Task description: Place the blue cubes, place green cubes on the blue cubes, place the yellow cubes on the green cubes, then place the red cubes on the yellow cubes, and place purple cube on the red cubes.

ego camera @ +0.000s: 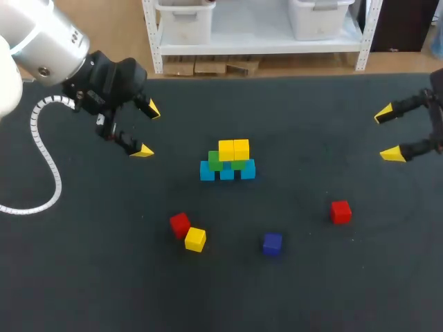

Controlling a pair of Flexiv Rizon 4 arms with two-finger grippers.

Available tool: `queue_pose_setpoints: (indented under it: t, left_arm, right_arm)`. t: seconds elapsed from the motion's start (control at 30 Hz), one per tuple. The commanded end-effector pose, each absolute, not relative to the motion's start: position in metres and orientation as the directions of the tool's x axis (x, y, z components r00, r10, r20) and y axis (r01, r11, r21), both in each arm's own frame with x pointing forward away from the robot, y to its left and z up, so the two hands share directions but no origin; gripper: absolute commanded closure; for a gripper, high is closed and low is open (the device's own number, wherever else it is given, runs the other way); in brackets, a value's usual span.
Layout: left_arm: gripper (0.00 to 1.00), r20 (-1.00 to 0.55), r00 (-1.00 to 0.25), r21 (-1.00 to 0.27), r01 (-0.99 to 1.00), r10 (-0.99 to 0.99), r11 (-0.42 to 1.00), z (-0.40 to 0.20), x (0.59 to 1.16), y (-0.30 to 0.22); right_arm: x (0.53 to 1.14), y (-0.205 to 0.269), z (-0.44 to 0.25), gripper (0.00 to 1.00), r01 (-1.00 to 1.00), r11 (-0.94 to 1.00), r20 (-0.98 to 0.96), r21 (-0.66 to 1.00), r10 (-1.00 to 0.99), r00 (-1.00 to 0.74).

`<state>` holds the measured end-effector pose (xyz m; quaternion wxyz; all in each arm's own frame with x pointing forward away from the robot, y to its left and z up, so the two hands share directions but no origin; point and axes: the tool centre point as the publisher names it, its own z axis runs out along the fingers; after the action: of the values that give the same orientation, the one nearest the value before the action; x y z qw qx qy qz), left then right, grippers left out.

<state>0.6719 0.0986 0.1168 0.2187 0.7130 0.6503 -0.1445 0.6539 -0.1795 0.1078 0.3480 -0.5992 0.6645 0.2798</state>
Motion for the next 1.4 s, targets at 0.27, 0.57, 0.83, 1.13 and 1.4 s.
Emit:
queue_pose_setpoints:
  t: [0.27, 0.57, 0.83, 1.13, 1.4]
  left_arm:
    - [0.00, -0.489, 0.113, 0.122, 0.991, 0.865, -0.060, 0.117, 0.673, 0.099]
    - [0.00, -0.489, 0.113, 0.122, 0.991, 0.865, -0.060, 0.117, 0.673, 0.099]
    - [0.00, -0.475, 0.136, 0.128, 0.988, 0.869, -0.085, 0.115, 0.670, 0.105]
    - [0.00, -0.494, 0.244, 0.176, 0.968, 0.834, -0.179, 0.115, 0.652, 0.109]
    - [0.00, -0.474, 0.405, 0.197, 0.914, 0.782, -0.354, 0.117, 0.621, 0.096]
  right_arm:
    - [0.665, -0.199, 0.105, 0.00, -0.999, 0.035, -0.824, -0.021, -0.566, -0.003]
    - [0.664, -0.201, 0.106, 0.00, -0.999, -0.031, -0.807, -0.043, -0.589, 0.053]
    - [0.664, -0.201, 0.106, 0.00, -0.999, -0.031, -0.807, -0.043, -0.589, 0.053]
    - [0.664, -0.201, 0.106, 0.00, -0.999, -0.031, -0.807, -0.043, -0.589, 0.053]
    - [0.664, -0.201, 0.106, 0.00, -0.999, -0.031, -0.807, -0.043, -0.589, 0.053]
